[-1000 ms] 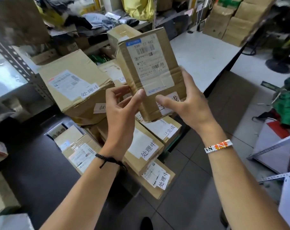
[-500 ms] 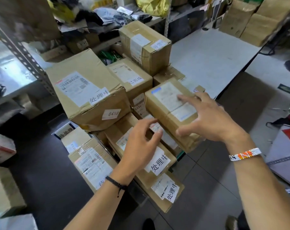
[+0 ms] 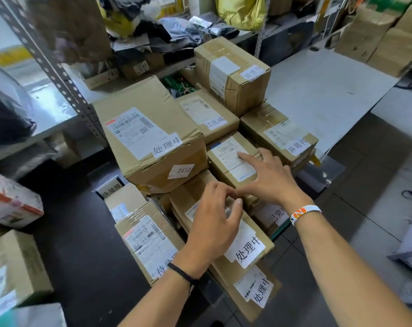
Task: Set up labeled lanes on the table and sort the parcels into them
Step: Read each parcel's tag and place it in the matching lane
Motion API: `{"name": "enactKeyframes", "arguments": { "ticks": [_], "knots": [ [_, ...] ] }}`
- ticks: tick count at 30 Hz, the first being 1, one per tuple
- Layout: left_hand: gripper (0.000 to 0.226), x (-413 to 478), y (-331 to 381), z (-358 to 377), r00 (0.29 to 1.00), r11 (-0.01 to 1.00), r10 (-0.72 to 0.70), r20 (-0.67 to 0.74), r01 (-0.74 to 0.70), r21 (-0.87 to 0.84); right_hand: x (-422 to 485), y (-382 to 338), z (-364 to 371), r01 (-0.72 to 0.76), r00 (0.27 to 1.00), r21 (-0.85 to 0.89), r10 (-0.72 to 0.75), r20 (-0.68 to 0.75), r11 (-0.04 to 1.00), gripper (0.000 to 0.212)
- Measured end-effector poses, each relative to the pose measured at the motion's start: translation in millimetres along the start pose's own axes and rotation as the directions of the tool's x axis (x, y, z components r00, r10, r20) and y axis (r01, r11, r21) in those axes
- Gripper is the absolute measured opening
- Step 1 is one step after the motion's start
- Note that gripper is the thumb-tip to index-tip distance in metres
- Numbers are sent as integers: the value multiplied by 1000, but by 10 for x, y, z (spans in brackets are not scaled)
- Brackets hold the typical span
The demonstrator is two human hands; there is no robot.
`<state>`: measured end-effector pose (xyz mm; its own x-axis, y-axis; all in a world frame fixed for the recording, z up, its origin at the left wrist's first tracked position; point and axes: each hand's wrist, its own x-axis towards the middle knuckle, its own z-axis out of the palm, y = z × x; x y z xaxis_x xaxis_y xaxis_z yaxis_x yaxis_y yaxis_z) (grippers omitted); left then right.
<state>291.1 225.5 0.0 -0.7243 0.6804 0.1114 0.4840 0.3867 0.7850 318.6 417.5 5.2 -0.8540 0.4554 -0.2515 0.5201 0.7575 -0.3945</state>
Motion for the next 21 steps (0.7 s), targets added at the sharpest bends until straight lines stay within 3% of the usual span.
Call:
{"name": "enactKeyframes", "arguments": {
  "ticks": [7, 11, 16, 19, 21],
  "knots": [
    [9, 5, 12, -23, 1000, 1000, -10, 23, 11, -13, 93, -19, -8, 30, 998, -11, -29, 49, 1000, 104],
    [7, -5, 50, -61, 999, 1000, 2, 40, -1, -31, 17, -25, -53, 4, 1000, -23, -4, -1, 1000, 104],
    [12, -32, 57, -172, 999, 998, 51, -4, -51, -49, -288, -173, -226, -20, 978, 129, 47, -205, 991, 81],
    [33, -58, 101, -311, 992, 993, 112, -63, -114, -38, -526, -408, -367, 109, 922, 198, -25, -387, 974, 65],
    [42, -81, 153, -461, 971, 984, 176, -162, -172, 37, -663, -610, -421, 207, 858, 127, -117, -500, 970, 59]
  ]
}}
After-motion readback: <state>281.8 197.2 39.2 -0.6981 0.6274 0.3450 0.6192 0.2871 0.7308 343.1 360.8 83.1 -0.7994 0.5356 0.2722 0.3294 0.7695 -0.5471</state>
